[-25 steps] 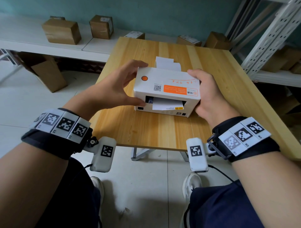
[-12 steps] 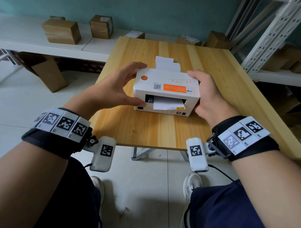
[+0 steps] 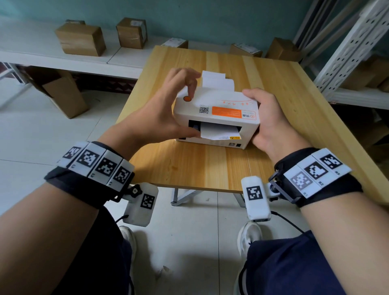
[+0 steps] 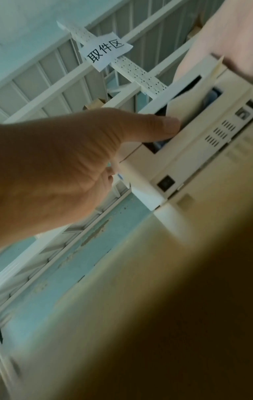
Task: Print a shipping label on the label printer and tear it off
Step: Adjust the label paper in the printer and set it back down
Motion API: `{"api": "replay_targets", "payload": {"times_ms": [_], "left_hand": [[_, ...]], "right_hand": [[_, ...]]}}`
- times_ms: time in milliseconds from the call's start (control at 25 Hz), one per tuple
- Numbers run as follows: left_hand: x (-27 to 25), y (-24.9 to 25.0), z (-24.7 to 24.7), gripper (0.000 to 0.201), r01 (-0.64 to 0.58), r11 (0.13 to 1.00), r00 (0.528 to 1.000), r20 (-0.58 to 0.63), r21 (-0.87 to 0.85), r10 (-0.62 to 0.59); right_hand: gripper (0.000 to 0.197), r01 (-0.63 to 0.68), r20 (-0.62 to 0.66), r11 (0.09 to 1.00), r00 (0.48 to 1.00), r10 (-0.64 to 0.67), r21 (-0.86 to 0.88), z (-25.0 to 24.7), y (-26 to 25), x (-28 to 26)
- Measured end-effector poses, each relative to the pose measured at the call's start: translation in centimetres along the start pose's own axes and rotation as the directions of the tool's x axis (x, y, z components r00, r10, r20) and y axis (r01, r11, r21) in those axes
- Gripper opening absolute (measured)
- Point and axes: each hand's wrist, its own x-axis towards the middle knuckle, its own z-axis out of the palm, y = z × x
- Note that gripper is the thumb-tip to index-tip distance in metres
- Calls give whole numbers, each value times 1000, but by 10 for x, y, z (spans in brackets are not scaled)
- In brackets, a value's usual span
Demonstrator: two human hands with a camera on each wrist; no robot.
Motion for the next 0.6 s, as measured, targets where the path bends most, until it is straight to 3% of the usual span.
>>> {"api": "replay_targets", "payload": {"times_ms": [80, 240, 440, 600], "left_hand": [[2, 3, 3, 50, 2, 1000, 1000, 31, -20, -1], [3, 9, 5, 20, -41, 998, 993, 110, -39, 45], [3, 10, 2, 12, -72, 996, 987, 143, -55, 79], [2, 7, 0, 9, -48, 997, 985, 163, -58, 57]], "right_hand": [[45, 5, 14, 1000, 1000, -4, -15, 0, -1, -1], [27, -3, 7, 999, 1000, 3, -36, -1, -1, 0], [25, 1, -10, 999, 1000, -1, -41, -1, 0, 2], [38, 2, 0, 1000, 1000, -2, -30, -1, -1, 1]]}}
